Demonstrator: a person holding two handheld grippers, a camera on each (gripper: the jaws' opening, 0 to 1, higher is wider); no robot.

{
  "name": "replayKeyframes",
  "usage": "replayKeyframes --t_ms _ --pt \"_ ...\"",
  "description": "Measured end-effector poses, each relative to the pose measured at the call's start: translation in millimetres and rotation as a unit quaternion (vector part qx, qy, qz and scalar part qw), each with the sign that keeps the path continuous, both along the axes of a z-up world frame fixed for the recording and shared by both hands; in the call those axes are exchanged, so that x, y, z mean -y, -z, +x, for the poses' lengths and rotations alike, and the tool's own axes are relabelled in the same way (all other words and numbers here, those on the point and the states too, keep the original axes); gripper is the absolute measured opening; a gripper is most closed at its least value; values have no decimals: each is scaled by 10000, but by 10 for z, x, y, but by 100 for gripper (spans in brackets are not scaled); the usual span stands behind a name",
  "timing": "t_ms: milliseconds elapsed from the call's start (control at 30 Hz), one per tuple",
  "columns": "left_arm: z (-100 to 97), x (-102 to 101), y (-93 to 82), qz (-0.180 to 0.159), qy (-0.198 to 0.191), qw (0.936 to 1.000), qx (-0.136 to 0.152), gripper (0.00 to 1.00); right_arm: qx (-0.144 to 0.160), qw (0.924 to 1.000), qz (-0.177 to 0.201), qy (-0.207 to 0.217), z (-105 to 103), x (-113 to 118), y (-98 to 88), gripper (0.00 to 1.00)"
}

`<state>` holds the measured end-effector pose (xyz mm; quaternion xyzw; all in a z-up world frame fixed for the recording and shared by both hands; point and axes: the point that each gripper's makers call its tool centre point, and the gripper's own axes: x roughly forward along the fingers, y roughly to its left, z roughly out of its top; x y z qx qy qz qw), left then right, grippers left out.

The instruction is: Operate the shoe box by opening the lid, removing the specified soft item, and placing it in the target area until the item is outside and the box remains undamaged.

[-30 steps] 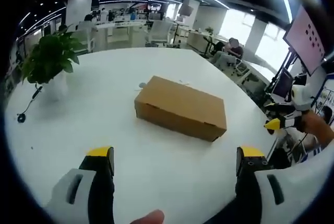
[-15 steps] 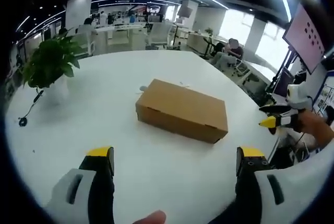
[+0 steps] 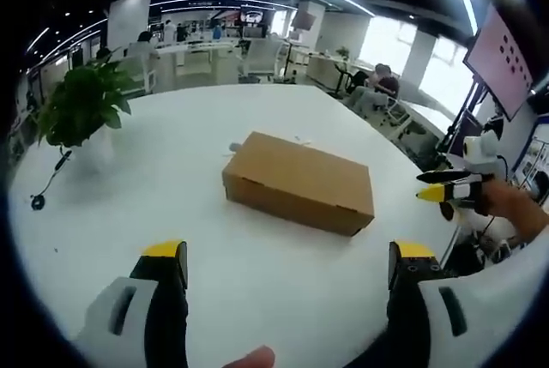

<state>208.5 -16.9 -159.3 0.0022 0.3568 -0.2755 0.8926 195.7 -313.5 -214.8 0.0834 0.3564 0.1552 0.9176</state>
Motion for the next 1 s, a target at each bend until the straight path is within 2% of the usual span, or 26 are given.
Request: replayKeyframes --t_ms 233,333,533,833,900,1000 --pt "6 -16 -1 -57 -40 10000 -46 99 -82 9995 274 137 16 -46 49 92" --pt "-5 -8 0 -65 -5 10000 -50 99 -99 9980 545 317 78 -64 60 91" --pt "1 5 -29 -81 42 10000 20 99 -206 9918 1064 677 176 -72 94 90" --pt "0 6 -27 -110 88 9999 11 99 -306 9864 1377 849 269 -127 181 88" --pt "10 54 -79 -132 216 9995 187 99 -362 9845 1456 907 267 -136 199 87" --pt "10 83 -87 -107 258 9994 195 99 -380 9804 1647 1012 285 -135 217 87"
